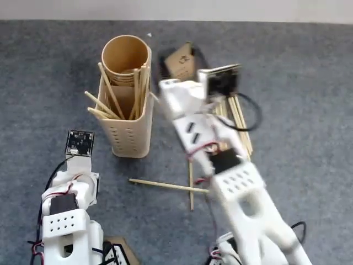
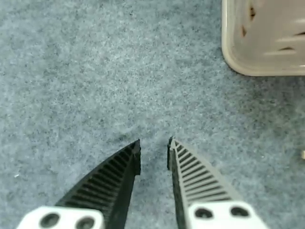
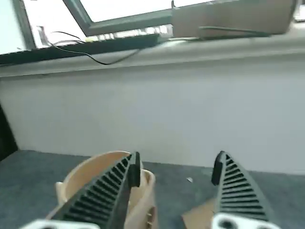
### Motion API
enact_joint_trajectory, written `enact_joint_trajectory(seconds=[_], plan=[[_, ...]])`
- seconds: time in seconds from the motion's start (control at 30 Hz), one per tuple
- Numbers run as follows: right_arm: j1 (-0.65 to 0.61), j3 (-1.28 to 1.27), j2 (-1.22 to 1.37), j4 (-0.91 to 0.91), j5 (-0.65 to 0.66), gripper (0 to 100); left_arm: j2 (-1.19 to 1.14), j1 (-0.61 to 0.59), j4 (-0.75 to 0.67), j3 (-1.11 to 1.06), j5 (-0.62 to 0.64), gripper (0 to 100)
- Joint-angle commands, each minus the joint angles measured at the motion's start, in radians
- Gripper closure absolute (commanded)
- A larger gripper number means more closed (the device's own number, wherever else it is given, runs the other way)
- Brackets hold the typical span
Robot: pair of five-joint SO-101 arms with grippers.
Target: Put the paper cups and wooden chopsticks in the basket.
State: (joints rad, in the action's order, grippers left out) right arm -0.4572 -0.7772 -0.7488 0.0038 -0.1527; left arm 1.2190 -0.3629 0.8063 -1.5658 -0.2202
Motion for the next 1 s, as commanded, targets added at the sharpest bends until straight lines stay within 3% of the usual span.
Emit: enact_joint_trajectory(seconds=[0.0,0.13,0.27,0.4,0.57,0.7,0.8,0.97], plan=[[0.168,0.120,-0.157,0.455,-0.035,85.9,0.012,0.008,-0.014,0.004,0.002,87],[0.367,0.234,-0.105,0.631,-0.032,99.5,0.012,0.012,-0.014,0.004,0.002,87],[0.472,0.197,0.114,0.636,-0.029,98.8,0.012,0.012,-0.012,0.004,0.002,87],[0.498,0.223,0.472,0.627,-0.002,98.8,0.012,0.010,-0.012,0.004,0.002,87],[0.504,0.461,0.872,0.621,0.272,98.5,0.012,0.010,-0.011,0.001,0.002,87],[0.538,0.579,0.924,0.696,0.428,98.1,0.012,0.010,-0.014,-0.007,0.002,87],[0.533,0.579,0.928,0.816,0.683,98.1,0.012,0.013,-0.015,-0.005,0.002,87],[0.493,0.570,0.931,0.820,0.701,95.4,0.012,0.013,-0.015,-0.005,0.002,87]])
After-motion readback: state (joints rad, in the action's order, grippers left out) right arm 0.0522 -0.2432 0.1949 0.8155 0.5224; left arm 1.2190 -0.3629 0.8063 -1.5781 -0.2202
